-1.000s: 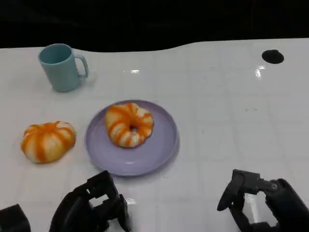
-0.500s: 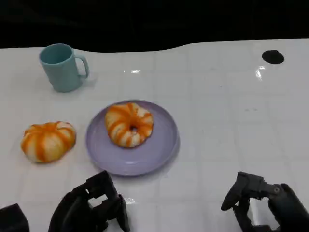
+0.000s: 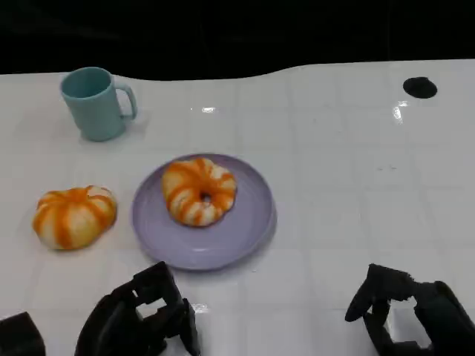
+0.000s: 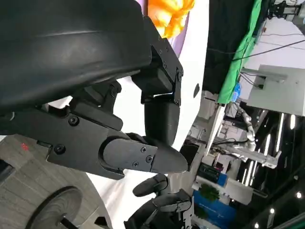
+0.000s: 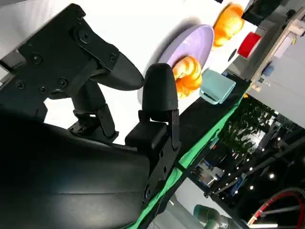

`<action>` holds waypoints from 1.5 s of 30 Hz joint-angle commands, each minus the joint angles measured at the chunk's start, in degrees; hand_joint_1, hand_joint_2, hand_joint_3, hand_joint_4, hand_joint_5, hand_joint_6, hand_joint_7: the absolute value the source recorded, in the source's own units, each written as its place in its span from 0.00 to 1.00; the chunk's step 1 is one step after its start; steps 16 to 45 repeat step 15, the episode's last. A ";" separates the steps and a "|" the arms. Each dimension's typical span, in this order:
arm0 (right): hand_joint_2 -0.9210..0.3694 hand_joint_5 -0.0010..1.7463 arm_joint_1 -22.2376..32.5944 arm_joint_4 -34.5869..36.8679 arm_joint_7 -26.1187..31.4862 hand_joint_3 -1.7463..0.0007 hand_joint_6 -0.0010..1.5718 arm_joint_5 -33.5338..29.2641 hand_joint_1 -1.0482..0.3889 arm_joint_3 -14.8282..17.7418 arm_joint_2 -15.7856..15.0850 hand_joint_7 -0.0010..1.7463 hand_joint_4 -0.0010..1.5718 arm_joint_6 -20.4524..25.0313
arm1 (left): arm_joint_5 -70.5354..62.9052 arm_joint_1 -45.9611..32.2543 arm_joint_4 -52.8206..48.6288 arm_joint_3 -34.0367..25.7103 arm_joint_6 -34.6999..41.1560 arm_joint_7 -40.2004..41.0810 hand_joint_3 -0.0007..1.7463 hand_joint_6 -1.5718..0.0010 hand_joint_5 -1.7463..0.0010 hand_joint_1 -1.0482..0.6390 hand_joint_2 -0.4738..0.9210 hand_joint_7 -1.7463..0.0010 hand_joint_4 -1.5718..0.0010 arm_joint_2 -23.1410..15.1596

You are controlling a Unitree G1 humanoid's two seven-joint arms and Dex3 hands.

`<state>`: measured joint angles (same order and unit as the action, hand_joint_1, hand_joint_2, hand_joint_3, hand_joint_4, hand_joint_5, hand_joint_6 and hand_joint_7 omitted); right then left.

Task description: Grasp the bread from the table and place it into the plate.

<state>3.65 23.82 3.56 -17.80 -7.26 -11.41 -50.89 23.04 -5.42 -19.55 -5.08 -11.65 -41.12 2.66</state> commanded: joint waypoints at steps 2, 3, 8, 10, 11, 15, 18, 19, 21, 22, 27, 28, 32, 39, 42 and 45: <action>0.48 0.97 -0.71 1.93 1.97 0.17 0.48 -0.52 0.65 1.32 -0.82 0.77 0.49 -2.50 | 0.36 -0.32 0.24 -0.11 0.00 0.25 0.11 0.56 0.00 0.24 1.00 0.11 0.49 -0.55; 0.47 0.97 -0.77 2.13 2.11 0.17 0.48 -0.57 0.65 1.36 -0.83 0.77 0.49 -2.64 | 0.33 -0.35 0.30 -0.08 0.06 0.32 0.11 0.55 0.00 0.24 1.00 0.11 0.49 -0.55; 0.47 0.97 -0.83 2.84 2.23 0.17 0.48 -0.28 0.65 1.51 -1.07 0.77 0.49 -3.32 | 0.24 -0.50 0.14 -0.03 -0.42 0.23 0.11 0.55 0.00 0.24 1.00 0.10 0.49 -0.51; 0.47 0.98 -0.84 3.29 2.08 0.16 0.49 0.01 0.66 1.51 -0.99 0.78 0.49 -3.63 | 0.37 -0.55 -0.14 -0.12 -0.64 0.12 0.11 0.55 0.00 0.24 1.00 0.10 0.49 -0.38; 0.48 0.98 -0.82 3.53 2.04 0.16 0.49 0.08 0.66 1.52 -0.94 0.77 0.49 -3.77 | 0.36 -0.57 -0.22 -0.10 -0.67 0.06 0.11 0.55 0.00 0.24 1.00 0.10 0.49 -0.38; 0.48 0.97 -0.90 4.65 2.41 0.16 0.49 -0.29 0.66 1.65 -0.82 0.76 0.49 -4.76 | 0.20 -0.54 -0.76 -0.11 -0.97 0.10 0.11 0.55 0.00 0.23 1.00 0.10 0.49 -0.23; 0.48 0.97 -0.90 4.65 2.41 0.16 0.49 -0.29 0.66 1.65 -0.82 0.76 0.49 -4.76 | 0.20 -0.54 -0.76 -0.11 -0.97 0.10 0.11 0.55 0.00 0.23 1.00 0.10 0.49 -0.23; 0.48 0.97 -0.90 4.65 2.41 0.16 0.49 -0.29 0.66 1.65 -0.82 0.76 0.49 -4.76 | 0.20 -0.54 -0.76 -0.11 -0.97 0.10 0.11 0.55 0.00 0.23 1.00 0.10 0.49 -0.23; 0.48 0.97 -0.90 4.65 2.41 0.16 0.49 -0.29 0.66 1.65 -0.82 0.76 0.49 -4.76 | 0.20 -0.54 -0.76 -0.11 -0.97 0.10 0.11 0.55 0.00 0.23 1.00 0.10 0.49 -0.23; 0.48 0.97 -0.90 4.65 2.41 0.16 0.49 -0.29 0.66 1.65 -0.82 0.76 0.49 -4.76 | 0.20 -0.54 -0.76 -0.11 -0.97 0.10 0.11 0.55 0.00 0.23 1.00 0.10 0.49 -0.23; 0.48 0.97 -0.90 4.65 2.41 0.16 0.49 -0.29 0.66 1.65 -0.82 0.76 0.49 -4.76 | 0.20 -0.54 -0.76 -0.11 -0.97 0.10 0.11 0.55 0.00 0.23 1.00 0.10 0.49 -0.23; 0.48 0.97 -0.90 4.65 2.41 0.16 0.49 -0.29 0.66 1.65 -0.82 0.76 0.49 -4.76 | 0.20 -0.54 -0.76 -0.11 -0.97 0.10 0.11 0.55 0.00 0.23 1.00 0.10 0.49 -0.23; 0.48 0.97 -0.90 4.65 2.41 0.16 0.49 -0.29 0.66 1.65 -0.82 0.76 0.49 -4.76 | 0.20 -0.54 -0.76 -0.11 -0.97 0.10 0.11 0.55 0.00 0.23 1.00 0.10 0.49 -0.23; 0.48 0.97 -0.90 4.65 2.41 0.16 0.49 -0.29 0.66 1.65 -0.82 0.76 0.49 -4.76 | 0.20 -0.54 -0.76 -0.11 -0.97 0.10 0.11 0.55 0.00 0.23 1.00 0.10 0.49 -0.23; 0.48 0.97 -0.90 4.65 2.41 0.16 0.49 -0.29 0.66 1.65 -0.82 0.76 0.49 -4.76 | 0.20 -0.54 -0.76 -0.11 -0.97 0.10 0.11 0.55 0.00 0.23 1.00 0.10 0.49 -0.23; 0.48 0.97 -0.90 4.65 2.41 0.16 0.49 -0.29 0.66 1.65 -0.82 0.76 0.49 -4.76 | 0.20 -0.54 -0.76 -0.11 -0.97 0.10 0.11 0.55 0.00 0.23 1.00 0.10 0.49 -0.23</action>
